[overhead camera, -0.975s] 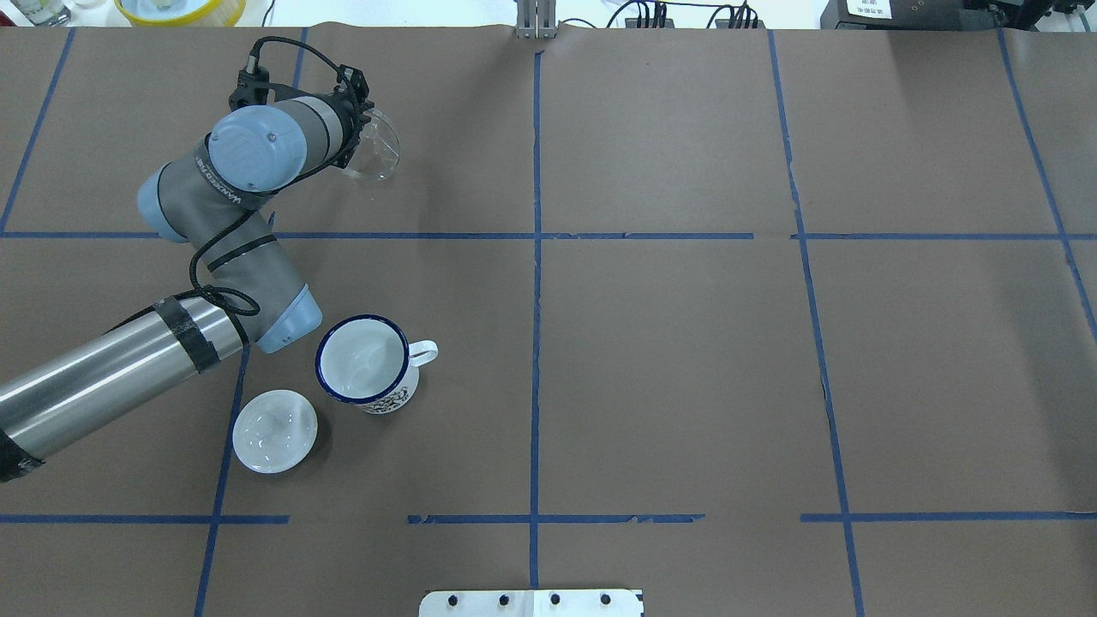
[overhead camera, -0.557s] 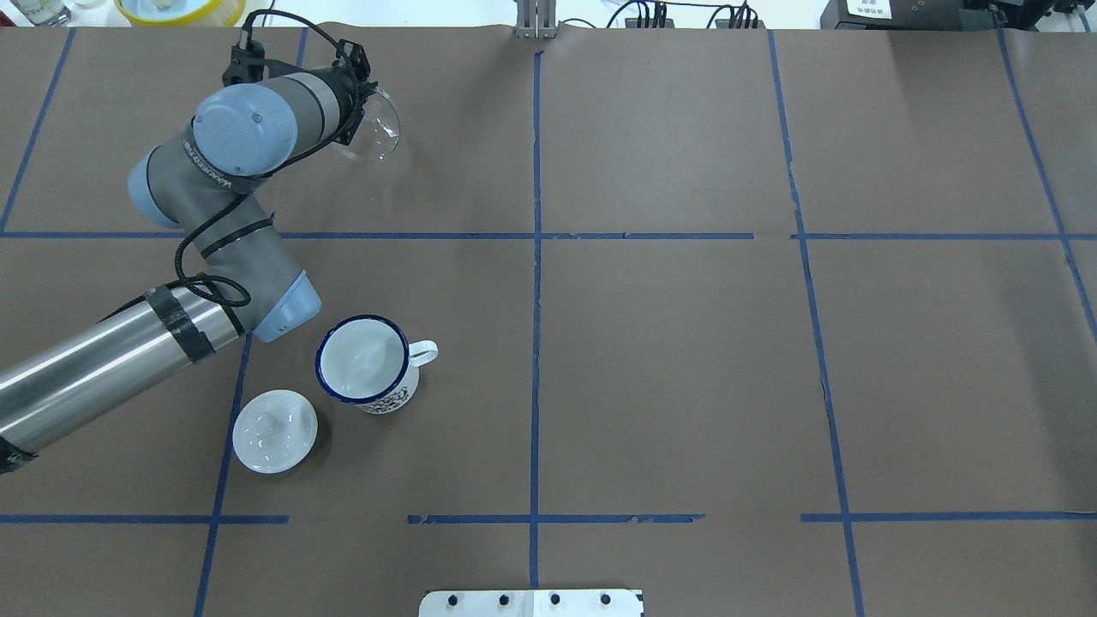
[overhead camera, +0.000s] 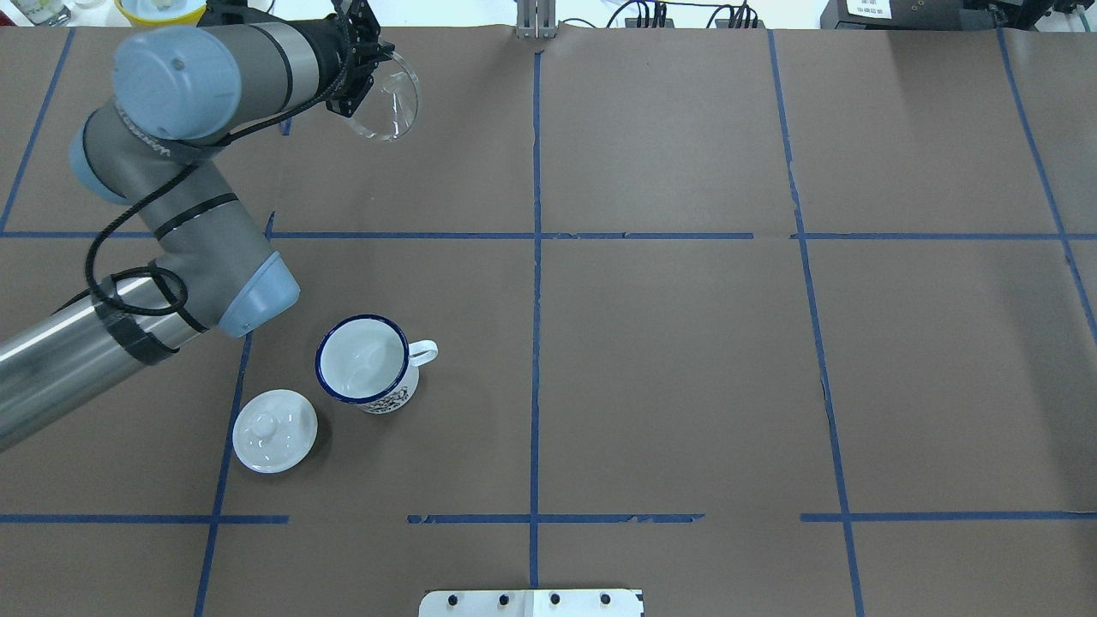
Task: Place funnel on cup
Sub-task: 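Lift the glass funnel with the left gripper and carry it over the mug, then lower the glass funnel onto the mug's opening with the left gripper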
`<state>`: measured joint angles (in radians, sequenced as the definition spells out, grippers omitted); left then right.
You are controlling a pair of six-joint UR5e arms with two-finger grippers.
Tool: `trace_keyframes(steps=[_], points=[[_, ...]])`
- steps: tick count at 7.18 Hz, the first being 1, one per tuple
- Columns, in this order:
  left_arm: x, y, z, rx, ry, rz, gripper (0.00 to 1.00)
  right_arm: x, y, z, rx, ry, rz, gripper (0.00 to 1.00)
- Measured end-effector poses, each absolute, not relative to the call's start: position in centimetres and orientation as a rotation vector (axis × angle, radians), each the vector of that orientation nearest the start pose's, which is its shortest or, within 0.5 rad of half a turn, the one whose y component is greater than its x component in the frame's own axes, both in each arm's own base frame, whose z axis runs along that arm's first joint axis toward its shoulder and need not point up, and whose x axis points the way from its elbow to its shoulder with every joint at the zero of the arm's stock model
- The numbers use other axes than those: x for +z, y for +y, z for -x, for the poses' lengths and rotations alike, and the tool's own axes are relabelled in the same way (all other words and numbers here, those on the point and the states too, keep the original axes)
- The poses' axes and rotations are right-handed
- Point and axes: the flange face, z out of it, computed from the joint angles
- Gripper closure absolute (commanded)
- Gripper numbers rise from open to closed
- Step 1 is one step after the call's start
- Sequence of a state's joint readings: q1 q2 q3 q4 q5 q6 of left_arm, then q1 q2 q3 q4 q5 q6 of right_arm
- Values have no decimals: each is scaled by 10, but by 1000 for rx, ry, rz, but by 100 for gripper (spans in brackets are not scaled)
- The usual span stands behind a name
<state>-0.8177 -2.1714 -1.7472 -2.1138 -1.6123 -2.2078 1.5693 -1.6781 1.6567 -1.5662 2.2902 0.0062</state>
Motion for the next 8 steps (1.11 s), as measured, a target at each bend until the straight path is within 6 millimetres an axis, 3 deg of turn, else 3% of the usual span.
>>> trace_keyframes(steps=[2, 4, 6, 8], points=[[121, -496, -309, -1045, 1280, -29, 100, 670, -445, -67, 10, -719, 19, 0], [102, -440, -307, -827, 1109, 72, 100, 670, -445, -67, 11, -719, 19, 0], [112, -412, -343, -594, 946, 136, 100, 670, -445, -67, 10, -719, 19, 0], [142, -416, -392, -465, 829, 165, 100, 670, -445, -67, 10, -719, 19, 0]])
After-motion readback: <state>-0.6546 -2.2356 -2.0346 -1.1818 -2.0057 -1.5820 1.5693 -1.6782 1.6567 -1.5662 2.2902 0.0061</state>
